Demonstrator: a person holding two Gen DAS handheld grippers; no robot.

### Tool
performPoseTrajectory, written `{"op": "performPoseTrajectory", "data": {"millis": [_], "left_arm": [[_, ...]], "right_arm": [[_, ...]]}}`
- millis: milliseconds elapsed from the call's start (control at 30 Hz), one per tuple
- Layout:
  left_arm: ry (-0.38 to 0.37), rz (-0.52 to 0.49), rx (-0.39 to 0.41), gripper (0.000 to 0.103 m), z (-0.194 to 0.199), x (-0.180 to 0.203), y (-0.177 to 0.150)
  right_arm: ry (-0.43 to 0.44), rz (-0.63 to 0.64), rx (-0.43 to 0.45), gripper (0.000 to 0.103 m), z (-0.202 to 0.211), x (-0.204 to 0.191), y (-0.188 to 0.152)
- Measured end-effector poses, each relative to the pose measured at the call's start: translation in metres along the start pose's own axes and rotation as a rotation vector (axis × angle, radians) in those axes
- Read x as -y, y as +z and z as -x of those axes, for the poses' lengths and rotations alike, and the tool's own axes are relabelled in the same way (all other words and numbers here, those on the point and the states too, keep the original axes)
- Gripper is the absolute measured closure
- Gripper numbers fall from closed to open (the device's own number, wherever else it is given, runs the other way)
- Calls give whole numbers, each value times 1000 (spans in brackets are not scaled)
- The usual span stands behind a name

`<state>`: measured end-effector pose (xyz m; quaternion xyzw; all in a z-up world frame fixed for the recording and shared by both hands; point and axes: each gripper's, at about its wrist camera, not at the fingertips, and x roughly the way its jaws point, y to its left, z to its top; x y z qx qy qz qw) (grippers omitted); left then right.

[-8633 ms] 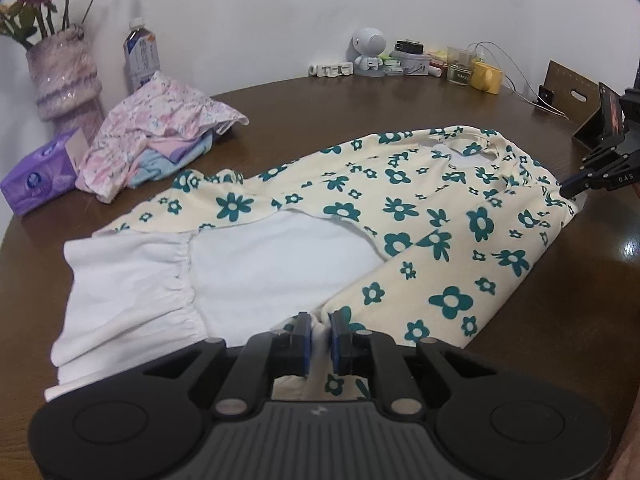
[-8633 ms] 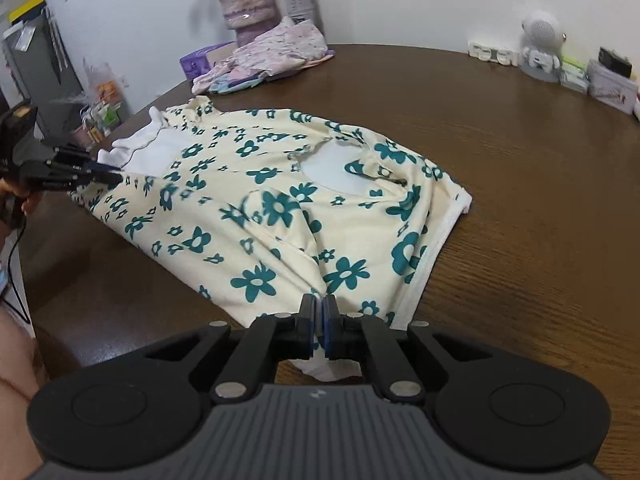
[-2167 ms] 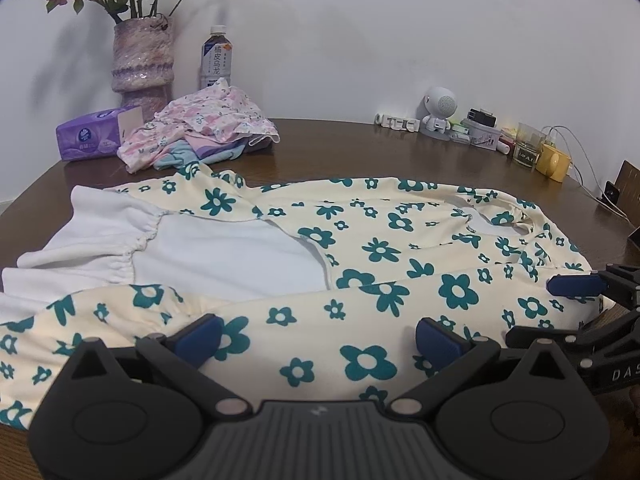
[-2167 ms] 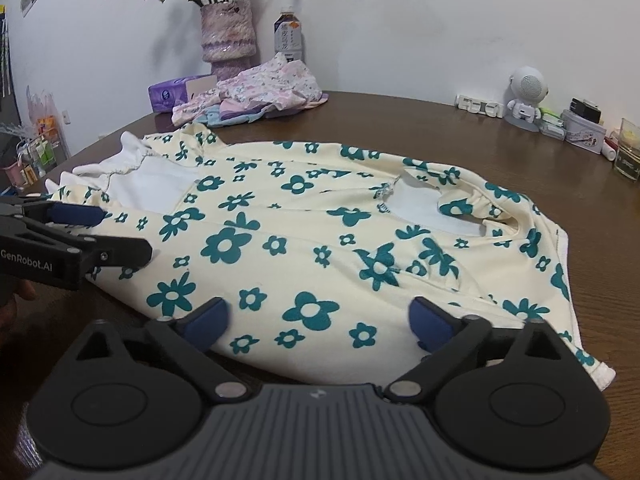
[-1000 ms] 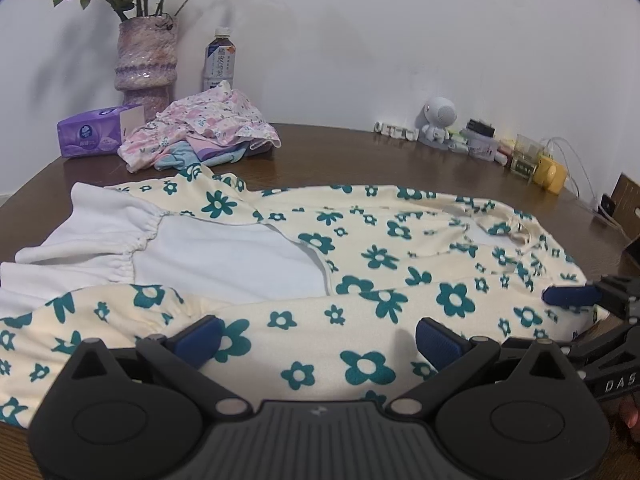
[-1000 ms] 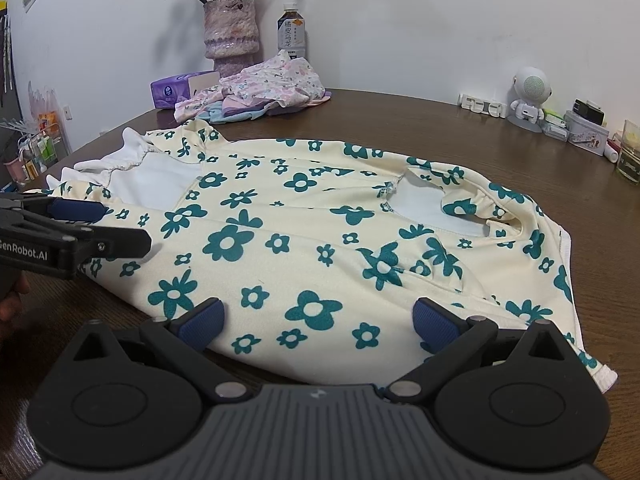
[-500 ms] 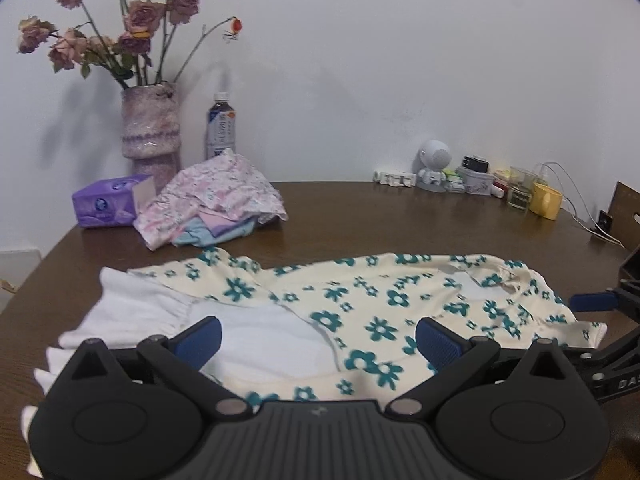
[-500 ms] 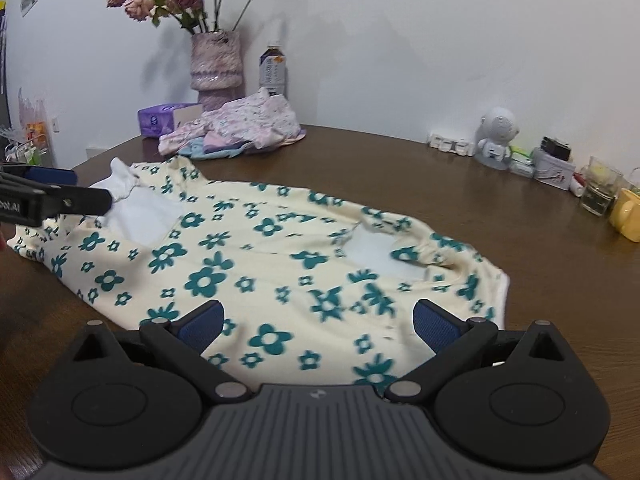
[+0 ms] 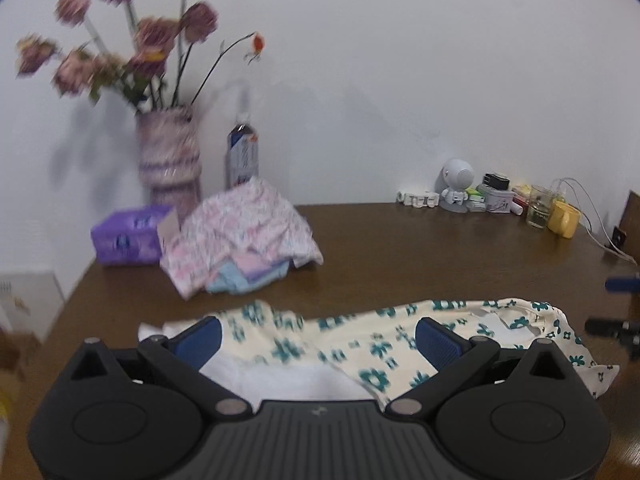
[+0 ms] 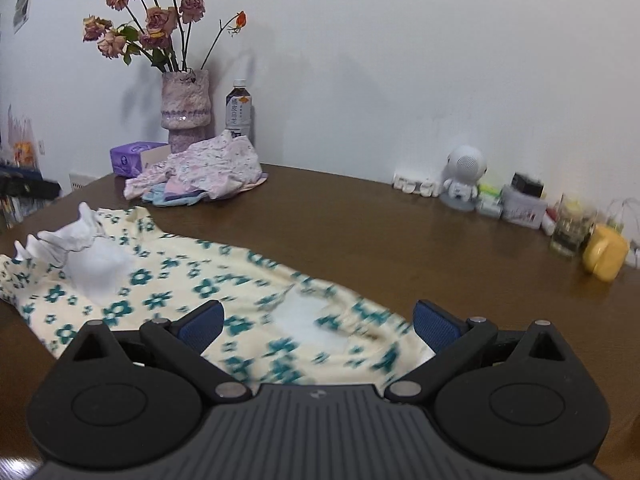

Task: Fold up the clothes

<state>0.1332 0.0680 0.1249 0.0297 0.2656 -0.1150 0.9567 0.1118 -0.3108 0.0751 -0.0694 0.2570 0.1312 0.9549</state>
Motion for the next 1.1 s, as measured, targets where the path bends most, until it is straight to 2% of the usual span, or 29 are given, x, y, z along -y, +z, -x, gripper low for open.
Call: {"op": "performPoseTrajectory", "data": {"millis": [100, 200, 267, 300, 367, 433, 533, 633, 800, 967, 1100], "left_arm": [[14, -86, -5, 0, -10, -9, 22], [5, -192, -43, 8, -31, -16, 38], [-11, -244, -86, 17, -48, -22, 44], [-21, -260, -103, 20, -57, -26, 46], [-47, -285, -135, 35, -74, -34, 49], [-83, -287, -168, 41, -89, -45, 51], [-137, -298, -206, 43, -113, -61, 52], [-143, -347, -253, 43, -137, -74, 50], [-210, -394, -356, 43, -178, -96, 47], [-383, -353, -366, 44, -201, -105, 48], [-441, -419, -468, 47, -220, -101, 39]], "right_arm": [[16, 22, -53, 1, -13, 20, 19], [65, 71, -116, 11, -35, 32, 39], [95, 101, -169, 18, -57, 38, 52], [112, 109, -194, 25, -68, 42, 58], [160, 93, -234, 29, -89, 51, 68], [213, 94, -261, 36, -109, 57, 75], [281, 102, -310, 41, -136, 57, 77], [360, 136, -360, 41, -160, 50, 76], [394, 225, -435, 40, -185, 35, 71], [429, 219, -458, 41, -196, 39, 72], [458, 194, -475, 41, -202, 47, 72]]}}
